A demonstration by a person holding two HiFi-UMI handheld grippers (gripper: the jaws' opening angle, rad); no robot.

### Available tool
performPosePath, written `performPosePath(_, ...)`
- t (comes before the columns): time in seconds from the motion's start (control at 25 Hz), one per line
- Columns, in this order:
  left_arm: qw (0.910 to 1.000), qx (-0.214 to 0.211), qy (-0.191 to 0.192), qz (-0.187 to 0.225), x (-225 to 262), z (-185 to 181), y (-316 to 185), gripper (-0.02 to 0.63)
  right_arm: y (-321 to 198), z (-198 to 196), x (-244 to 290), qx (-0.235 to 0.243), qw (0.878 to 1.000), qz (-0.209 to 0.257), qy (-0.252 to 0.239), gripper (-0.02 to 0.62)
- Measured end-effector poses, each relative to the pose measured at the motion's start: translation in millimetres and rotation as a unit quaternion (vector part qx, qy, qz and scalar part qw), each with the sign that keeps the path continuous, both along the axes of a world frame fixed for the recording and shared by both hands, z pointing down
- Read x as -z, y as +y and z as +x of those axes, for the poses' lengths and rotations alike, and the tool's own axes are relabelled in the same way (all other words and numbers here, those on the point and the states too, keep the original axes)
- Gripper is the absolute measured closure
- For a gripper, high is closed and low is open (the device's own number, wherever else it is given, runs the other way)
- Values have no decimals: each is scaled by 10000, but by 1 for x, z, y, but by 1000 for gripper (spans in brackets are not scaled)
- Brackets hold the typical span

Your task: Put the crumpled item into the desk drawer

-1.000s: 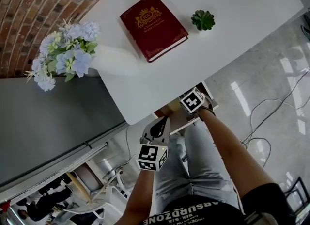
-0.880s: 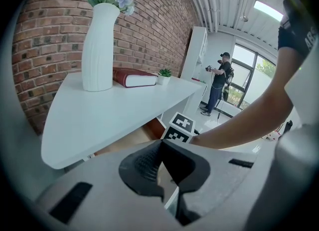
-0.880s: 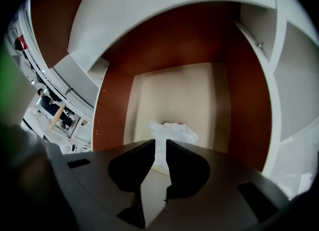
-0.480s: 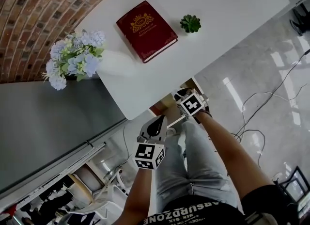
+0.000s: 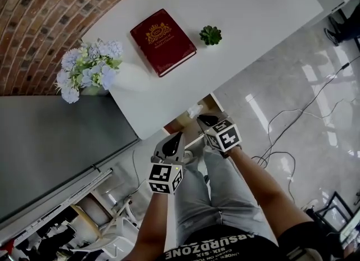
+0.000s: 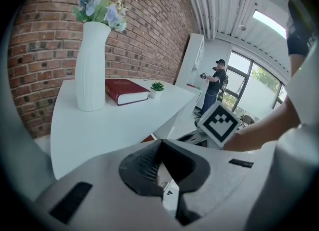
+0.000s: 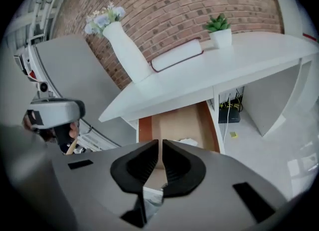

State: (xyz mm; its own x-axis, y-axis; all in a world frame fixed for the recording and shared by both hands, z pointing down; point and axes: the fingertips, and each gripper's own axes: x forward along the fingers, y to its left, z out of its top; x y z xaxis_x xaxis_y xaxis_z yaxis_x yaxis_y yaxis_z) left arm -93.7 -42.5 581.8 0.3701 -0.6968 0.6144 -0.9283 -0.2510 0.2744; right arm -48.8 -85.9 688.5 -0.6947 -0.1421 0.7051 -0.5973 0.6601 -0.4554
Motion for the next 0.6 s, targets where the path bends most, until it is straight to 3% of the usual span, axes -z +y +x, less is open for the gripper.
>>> performPosePath(0.36,9999,-31,64,120,12,14,-6,600,19,22,72,-640,9941,-95,-871,598)
performPosePath(0.6,9998,-105,34,169,30,21,-1,600,34,21,110,-389,9949,287,-888,598)
